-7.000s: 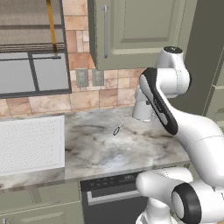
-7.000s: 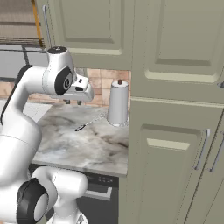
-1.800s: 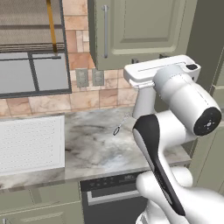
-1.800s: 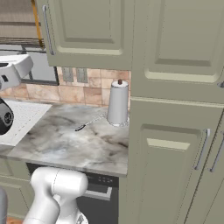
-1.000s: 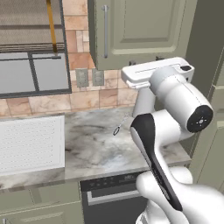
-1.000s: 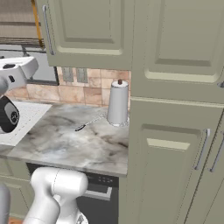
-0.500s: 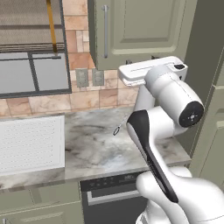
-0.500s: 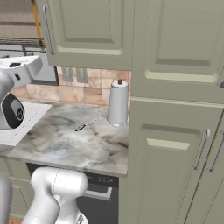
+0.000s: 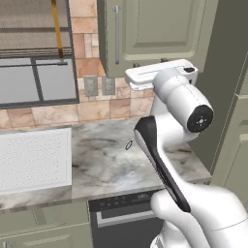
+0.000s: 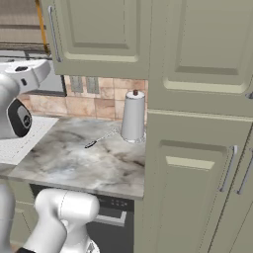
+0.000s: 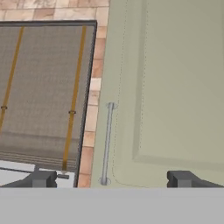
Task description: Pick the bar soap and soap dispenser from the cabinet and place them on the counter.
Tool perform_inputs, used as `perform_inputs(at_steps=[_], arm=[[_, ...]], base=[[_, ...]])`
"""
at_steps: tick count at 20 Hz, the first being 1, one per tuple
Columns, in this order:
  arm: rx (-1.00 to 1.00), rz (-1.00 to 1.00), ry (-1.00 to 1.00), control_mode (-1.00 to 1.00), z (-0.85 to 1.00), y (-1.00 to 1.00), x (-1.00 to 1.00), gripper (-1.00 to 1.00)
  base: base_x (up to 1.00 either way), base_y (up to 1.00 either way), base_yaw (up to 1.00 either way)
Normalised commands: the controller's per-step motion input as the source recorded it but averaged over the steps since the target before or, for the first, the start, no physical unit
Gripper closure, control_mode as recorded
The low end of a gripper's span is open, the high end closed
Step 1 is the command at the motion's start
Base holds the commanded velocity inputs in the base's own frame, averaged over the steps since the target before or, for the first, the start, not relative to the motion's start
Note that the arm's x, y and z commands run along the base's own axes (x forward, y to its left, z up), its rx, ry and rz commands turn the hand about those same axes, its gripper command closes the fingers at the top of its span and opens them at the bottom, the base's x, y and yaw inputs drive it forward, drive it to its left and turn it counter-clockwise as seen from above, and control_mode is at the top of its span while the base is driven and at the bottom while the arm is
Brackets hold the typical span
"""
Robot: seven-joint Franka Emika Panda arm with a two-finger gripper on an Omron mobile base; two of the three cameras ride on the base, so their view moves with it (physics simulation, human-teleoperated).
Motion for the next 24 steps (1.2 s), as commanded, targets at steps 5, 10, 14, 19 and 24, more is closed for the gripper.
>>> perform_inputs(at_steps=[5,10,14,19,24], arm=[[0.00,0.00,0.00,-1.00,0.00,0.04,0.25,-1.00],[0.00,0.00,0.00,-1.00,0.00,0.01,0.25,-1.00],[0.00,0.00,0.00,-1.00,0.00,0.03,0.28,-1.00],[0.00,0.00,0.00,-1.00,0.00,0.06,0.31,-1.00],[0.00,0.00,0.00,-1.00,0.00,0.09,0.29,-1.00]], base=[[0.00,0.00,0.00],[0.00,0.00,0.00],[0.00,0.00,0.00],[0.00,0.00,0.00],[0.00,0.00,0.00]])
